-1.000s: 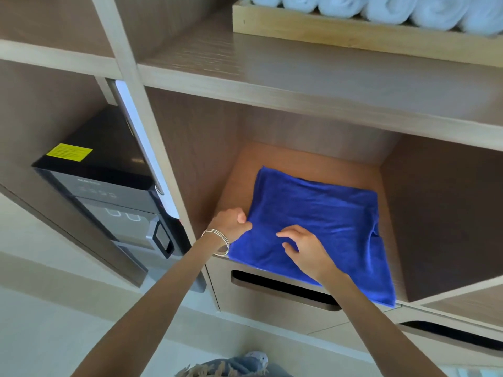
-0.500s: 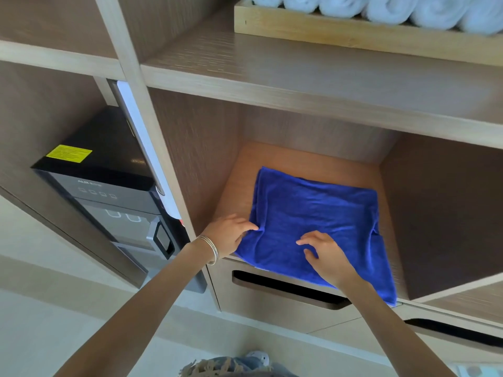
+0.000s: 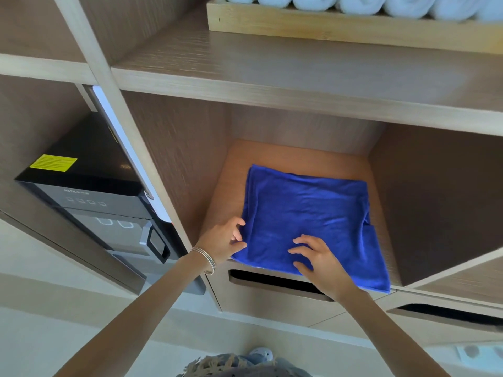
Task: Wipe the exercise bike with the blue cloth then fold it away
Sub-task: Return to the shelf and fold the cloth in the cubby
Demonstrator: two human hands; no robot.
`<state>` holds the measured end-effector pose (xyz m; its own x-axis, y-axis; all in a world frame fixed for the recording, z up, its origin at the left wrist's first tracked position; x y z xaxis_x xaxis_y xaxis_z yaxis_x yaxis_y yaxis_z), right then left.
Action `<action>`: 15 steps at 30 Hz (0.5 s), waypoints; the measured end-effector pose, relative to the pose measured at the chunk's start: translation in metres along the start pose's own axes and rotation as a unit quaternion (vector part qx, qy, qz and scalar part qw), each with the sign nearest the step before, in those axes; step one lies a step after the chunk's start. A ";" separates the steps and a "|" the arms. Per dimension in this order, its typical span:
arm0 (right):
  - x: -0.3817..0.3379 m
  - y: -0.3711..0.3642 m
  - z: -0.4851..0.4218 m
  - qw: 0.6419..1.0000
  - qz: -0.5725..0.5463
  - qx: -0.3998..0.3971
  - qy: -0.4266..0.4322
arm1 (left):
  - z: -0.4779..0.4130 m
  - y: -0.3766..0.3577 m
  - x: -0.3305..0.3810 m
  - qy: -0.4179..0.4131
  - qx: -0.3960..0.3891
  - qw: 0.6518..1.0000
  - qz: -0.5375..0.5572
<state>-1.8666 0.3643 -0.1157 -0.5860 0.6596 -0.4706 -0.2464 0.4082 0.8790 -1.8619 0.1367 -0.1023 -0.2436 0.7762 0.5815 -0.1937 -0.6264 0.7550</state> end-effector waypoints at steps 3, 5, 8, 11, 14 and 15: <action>0.001 0.003 0.009 1.000 -0.003 0.014 0.001 | 0.002 -0.003 -0.001 0.019 0.012 1.000 0.016; 0.004 0.008 0.014 1.000 0.005 0.008 -0.006 | 0.000 0.000 -0.004 0.038 0.023 0.998 0.041; 0.010 0.017 0.024 0.999 0.039 -0.001 -0.020 | 0.001 0.009 -0.009 0.066 0.048 0.994 -0.074; 0.018 0.020 0.034 0.994 0.100 -0.034 -0.035 | 0.011 0.012 0.005 0.003 0.135 0.957 -0.258; 0.029 0.020 0.045 0.979 0.167 -0.086 -0.079 | 0.021 -0.017 0.038 -0.175 0.132 0.944 -0.248; 0.029 0.022 0.049 0.976 0.181 -0.087 -0.084 | 0.022 -0.033 0.041 -0.189 0.084 0.946 -0.249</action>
<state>-1.8513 0.4229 -0.1137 -0.5285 0.8404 -0.1202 -0.1834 0.0252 0.9827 -1.8448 0.1906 -0.0966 0.2012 0.9621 0.1840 -0.0340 -0.1809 0.9829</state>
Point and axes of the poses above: each hand's wrist, its own z-axis away from the middle knuckle, its own y-axis out of the back of the hand, x = y × z, the point moved 6 cm from there along -z, towards the middle knuckle, and after that the axes turned 10 degrees about y, right-handed, at the moved point
